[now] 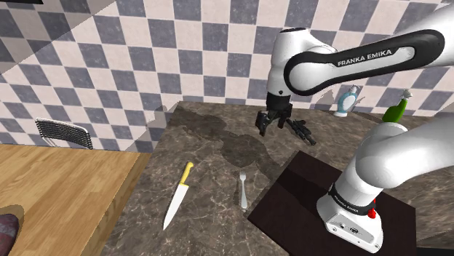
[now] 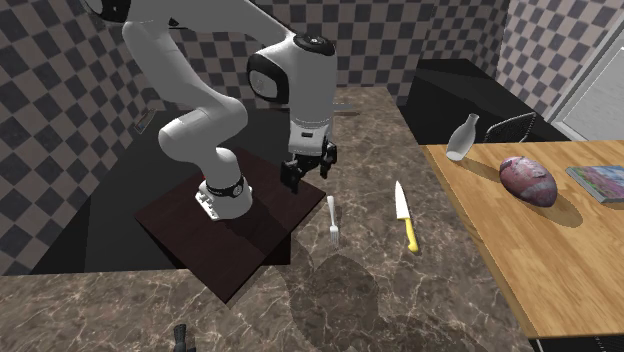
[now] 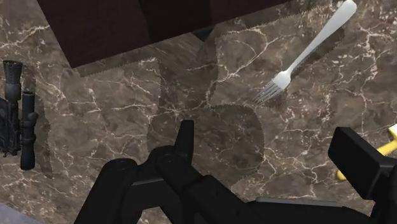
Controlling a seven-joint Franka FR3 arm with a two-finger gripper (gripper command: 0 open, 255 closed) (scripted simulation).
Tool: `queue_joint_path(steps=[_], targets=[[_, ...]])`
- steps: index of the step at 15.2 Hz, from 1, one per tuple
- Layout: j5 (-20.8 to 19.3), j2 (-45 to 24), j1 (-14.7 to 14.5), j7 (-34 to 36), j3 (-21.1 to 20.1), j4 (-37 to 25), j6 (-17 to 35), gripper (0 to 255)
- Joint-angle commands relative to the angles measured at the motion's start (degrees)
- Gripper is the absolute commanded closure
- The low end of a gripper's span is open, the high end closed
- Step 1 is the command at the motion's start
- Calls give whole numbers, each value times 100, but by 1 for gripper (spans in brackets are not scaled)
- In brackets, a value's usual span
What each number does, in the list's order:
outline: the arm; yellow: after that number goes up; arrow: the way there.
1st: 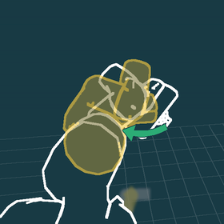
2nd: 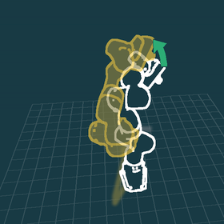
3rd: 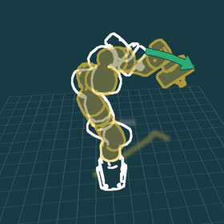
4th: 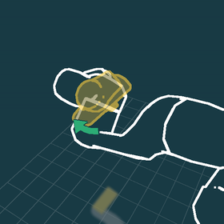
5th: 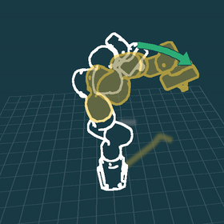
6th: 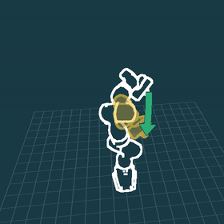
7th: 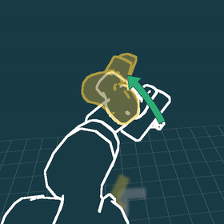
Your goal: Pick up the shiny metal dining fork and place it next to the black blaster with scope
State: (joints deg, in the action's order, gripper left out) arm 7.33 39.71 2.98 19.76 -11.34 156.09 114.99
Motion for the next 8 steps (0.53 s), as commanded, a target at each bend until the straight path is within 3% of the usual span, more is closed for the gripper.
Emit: queue_joint_path(steps=[1, 8], targets=[[214, -196, -21, 411, -186, 185, 341, 0], [922, -1450, -87, 1703, -835, 546, 1845, 0]])
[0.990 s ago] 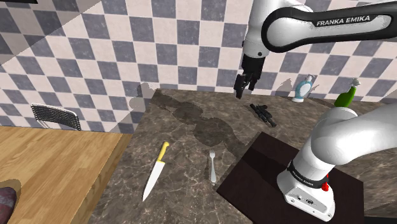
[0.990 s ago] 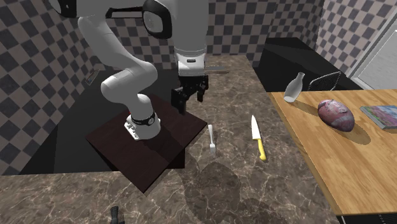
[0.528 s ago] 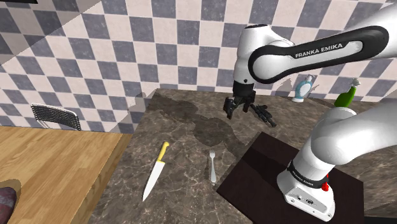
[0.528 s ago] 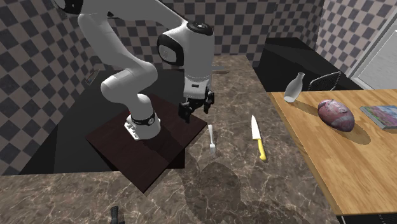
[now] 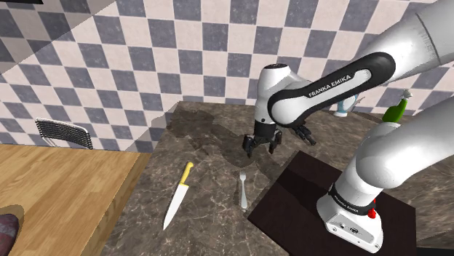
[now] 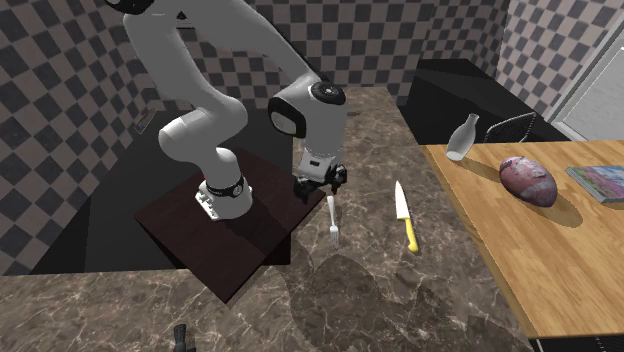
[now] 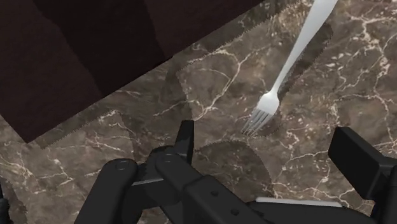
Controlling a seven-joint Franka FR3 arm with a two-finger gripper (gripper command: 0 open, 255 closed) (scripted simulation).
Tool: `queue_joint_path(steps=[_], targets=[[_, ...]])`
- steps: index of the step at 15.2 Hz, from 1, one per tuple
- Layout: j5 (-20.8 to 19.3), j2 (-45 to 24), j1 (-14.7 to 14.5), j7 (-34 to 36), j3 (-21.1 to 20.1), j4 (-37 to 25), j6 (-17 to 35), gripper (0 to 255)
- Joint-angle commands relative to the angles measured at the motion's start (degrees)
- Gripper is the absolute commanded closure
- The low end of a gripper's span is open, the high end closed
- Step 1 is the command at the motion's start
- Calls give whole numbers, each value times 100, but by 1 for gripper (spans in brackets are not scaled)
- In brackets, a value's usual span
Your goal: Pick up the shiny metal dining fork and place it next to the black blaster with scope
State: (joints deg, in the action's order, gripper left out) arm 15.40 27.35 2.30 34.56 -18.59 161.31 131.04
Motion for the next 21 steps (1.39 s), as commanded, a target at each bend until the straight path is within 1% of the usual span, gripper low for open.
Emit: queue_joint_path(steps=[1, 5, 7, 9, 10, 15, 17, 21], targets=[[203, -451, -24, 404, -202, 34, 478, 0], [468, -1516, -11, 1133, -547, -33, 1456, 0], [511, -2107, 6, 1523, -688, -128, 1950, 0], [466, -2722, 14, 1949, -786, -261, 2433, 0], [466, -2725, 3, 1951, -774, -262, 2435, 0], [230, -3298, -33, 2113, -745, -272, 2990, 0], [66, -3601, -82, 2223, -684, -292, 3267, 0], [71, -3601, -90, 2220, -676, -292, 3267, 0]])
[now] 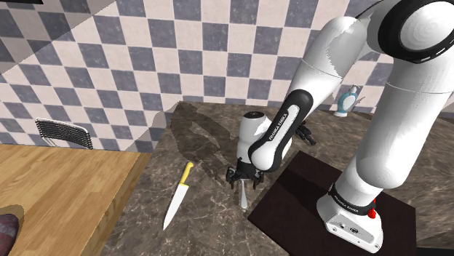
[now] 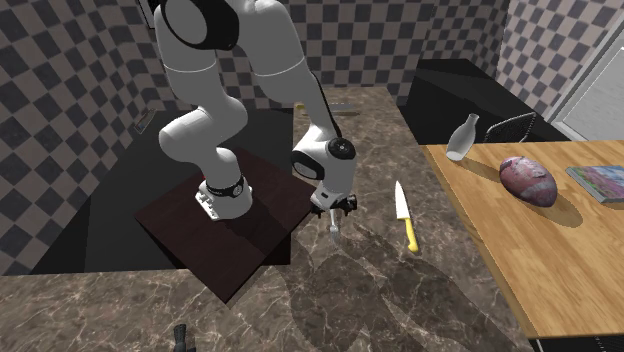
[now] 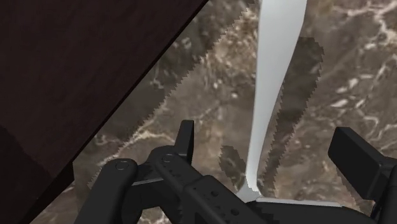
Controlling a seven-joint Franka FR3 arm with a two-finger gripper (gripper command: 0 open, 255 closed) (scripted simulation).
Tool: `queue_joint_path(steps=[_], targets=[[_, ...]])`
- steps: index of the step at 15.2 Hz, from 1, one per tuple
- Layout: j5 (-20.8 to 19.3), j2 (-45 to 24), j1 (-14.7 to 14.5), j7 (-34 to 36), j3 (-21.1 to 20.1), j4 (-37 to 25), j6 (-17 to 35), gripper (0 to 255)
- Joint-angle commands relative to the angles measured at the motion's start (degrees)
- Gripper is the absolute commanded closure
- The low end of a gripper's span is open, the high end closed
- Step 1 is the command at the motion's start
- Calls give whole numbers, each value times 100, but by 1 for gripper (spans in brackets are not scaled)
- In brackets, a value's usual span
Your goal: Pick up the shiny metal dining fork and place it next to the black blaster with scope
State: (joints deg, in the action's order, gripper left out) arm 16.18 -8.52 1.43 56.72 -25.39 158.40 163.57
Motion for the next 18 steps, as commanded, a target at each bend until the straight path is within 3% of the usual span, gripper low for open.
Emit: queue_joint_path(steps=[1, 4, 5, 14, 18], targets=[[-7, -14, -3, 4, 4, -1, 13, 0], [-7, -14, -3, 4, 4, -1, 13, 0], [-7, -13, -3, 4, 4, -1, 13, 255], [-7, -14, -3, 4, 4, -1, 13, 255], [252, 468, 65, -128, -127, 41, -413, 255]])
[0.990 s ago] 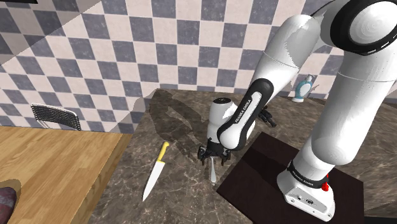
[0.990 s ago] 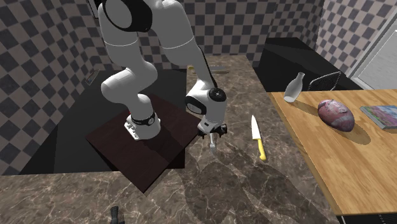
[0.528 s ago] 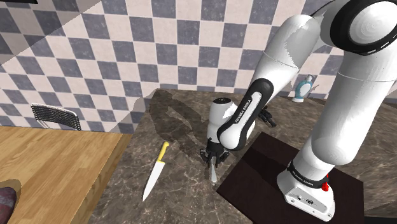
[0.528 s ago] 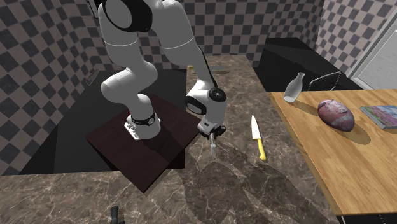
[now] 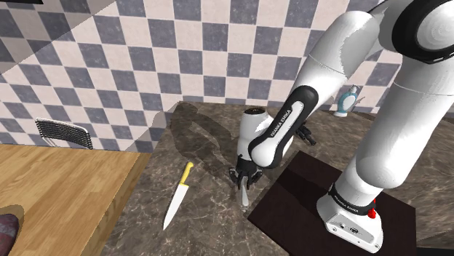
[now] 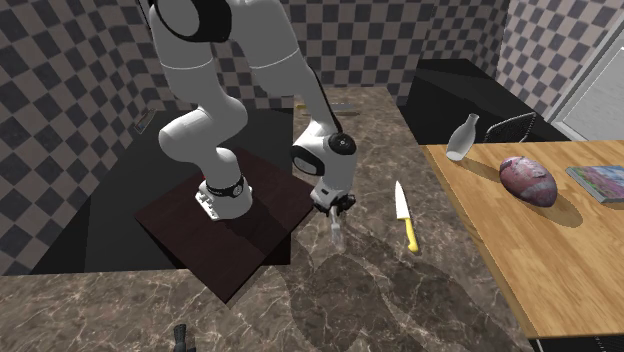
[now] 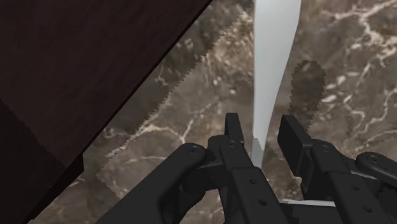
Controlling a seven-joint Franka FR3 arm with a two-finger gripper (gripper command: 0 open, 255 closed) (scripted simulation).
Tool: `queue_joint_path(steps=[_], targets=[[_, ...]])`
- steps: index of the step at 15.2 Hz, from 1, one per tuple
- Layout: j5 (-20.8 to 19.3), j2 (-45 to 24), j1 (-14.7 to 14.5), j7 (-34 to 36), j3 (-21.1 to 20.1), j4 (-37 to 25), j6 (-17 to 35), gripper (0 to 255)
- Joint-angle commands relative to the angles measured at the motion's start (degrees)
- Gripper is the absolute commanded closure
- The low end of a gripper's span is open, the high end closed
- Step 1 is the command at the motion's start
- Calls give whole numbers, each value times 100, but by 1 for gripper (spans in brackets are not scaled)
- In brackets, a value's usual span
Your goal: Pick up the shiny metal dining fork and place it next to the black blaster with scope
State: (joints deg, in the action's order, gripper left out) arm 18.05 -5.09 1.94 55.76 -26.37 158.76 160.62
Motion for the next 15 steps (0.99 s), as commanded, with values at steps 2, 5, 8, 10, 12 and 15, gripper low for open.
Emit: queue_joint_path(steps=[2, 5, 8, 10, 12, 15], targets=[[176, 363, 20, -86, -59, 16, -339, 255], [308, 713, 9, -144, -71, 22, -674, 255], [400, 1050, -9, -179, -60, 14, -1012, 255], [442, 1265, -23, -191, -42, 2, -1236, 255], [471, 1473, -37, -196, -20, -17, -1460, 255], [496, 1771, -55, -194, 20, -56, -1792, 255]])
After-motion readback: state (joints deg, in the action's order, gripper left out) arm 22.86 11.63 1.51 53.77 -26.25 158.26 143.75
